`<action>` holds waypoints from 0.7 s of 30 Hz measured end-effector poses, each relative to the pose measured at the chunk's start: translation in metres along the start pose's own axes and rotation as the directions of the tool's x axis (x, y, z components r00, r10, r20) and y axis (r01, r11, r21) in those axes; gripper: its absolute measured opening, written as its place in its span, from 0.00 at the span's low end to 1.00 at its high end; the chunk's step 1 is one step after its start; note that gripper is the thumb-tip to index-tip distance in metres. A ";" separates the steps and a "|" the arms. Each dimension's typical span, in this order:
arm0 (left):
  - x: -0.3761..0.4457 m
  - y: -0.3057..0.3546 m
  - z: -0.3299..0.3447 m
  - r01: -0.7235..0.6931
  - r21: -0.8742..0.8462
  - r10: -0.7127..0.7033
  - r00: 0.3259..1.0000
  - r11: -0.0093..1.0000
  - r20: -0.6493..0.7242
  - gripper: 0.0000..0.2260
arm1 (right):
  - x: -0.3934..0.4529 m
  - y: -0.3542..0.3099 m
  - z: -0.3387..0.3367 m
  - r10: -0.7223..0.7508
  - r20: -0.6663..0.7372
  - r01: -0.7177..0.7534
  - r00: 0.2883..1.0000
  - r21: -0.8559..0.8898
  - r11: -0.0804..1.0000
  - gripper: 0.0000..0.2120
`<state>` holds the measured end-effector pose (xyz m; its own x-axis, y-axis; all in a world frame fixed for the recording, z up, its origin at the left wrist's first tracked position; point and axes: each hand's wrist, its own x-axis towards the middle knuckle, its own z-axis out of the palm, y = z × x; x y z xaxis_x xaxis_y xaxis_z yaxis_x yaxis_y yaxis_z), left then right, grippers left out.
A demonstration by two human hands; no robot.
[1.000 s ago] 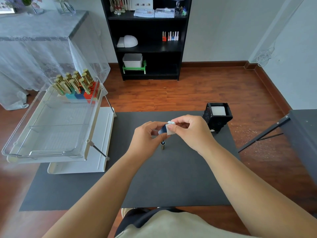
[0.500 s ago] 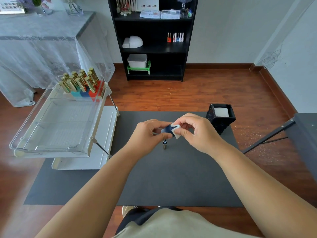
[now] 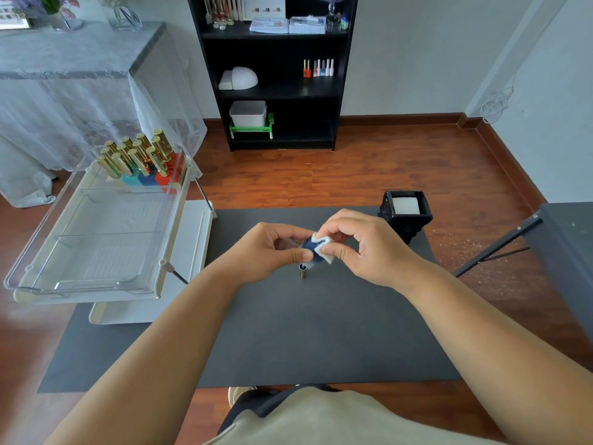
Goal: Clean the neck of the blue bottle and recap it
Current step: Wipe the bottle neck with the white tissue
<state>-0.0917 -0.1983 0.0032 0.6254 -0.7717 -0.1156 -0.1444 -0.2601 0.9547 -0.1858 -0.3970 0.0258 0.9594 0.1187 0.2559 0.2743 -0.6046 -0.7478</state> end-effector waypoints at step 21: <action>-0.006 -0.017 0.042 -0.035 0.241 0.173 0.798 0.970 -0.577 0.24 | 0.016 0.010 0.029 0.380 -0.222 -0.315 0.898 0.277 0.908 0.06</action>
<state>-0.1248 -0.2139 -0.0240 0.9168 -0.3261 0.2307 -0.3472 -0.3651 0.8638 -0.1661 -0.3782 0.0042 0.9512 -0.2974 0.0819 -0.0351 -0.3681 -0.9291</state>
